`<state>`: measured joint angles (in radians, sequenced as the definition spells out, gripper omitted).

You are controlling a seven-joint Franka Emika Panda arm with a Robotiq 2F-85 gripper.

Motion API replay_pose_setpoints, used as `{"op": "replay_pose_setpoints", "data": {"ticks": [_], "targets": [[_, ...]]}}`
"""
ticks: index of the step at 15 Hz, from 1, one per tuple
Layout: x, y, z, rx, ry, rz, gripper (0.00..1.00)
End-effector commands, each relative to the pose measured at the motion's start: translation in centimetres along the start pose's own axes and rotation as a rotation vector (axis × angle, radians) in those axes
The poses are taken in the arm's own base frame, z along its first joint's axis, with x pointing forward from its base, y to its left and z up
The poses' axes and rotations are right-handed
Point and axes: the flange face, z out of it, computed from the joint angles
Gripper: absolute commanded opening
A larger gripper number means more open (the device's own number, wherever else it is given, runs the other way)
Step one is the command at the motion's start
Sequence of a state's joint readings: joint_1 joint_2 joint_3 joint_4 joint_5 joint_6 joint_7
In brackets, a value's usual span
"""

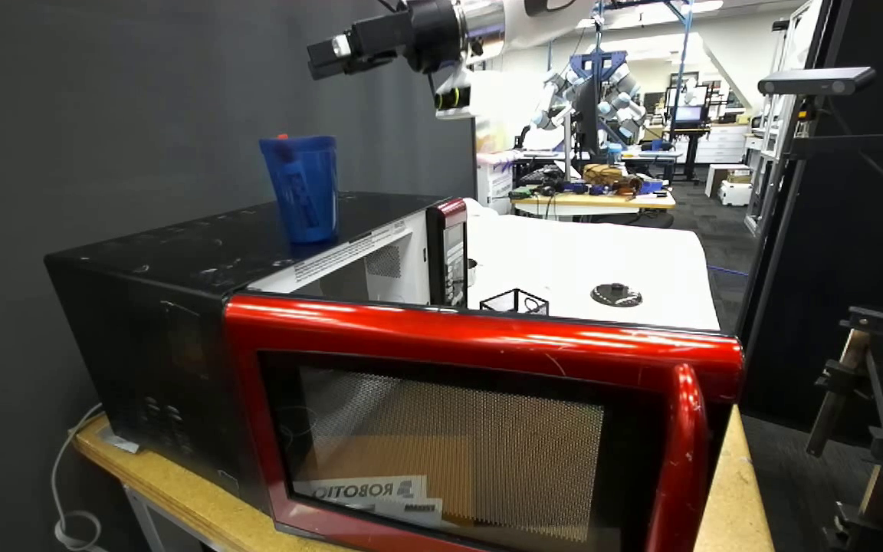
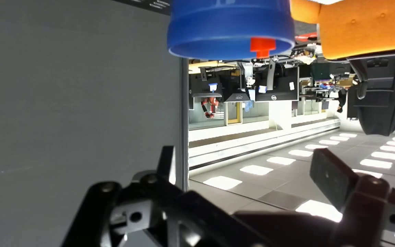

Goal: Pick up the marker and put it in the cup

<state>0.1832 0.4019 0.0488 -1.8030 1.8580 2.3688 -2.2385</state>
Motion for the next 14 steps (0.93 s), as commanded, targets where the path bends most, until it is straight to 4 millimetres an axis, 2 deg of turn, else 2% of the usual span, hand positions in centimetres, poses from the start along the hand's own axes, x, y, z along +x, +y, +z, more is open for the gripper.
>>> {"op": "replay_pose_setpoints", "data": {"ticks": [1,7,10,14], "targets": [[3.1,0.2,-2.0,-0.041,-0.153,-0.037,1.0],[7.1,1.3,-5.8,-0.013,-0.433,-0.023,1.0],[9.4,2.1,-8.4,-0.022,-0.537,-0.01,1.0],[12.9,3.0,-12.8,-0.087,-0.614,-0.037,1.0]]}}
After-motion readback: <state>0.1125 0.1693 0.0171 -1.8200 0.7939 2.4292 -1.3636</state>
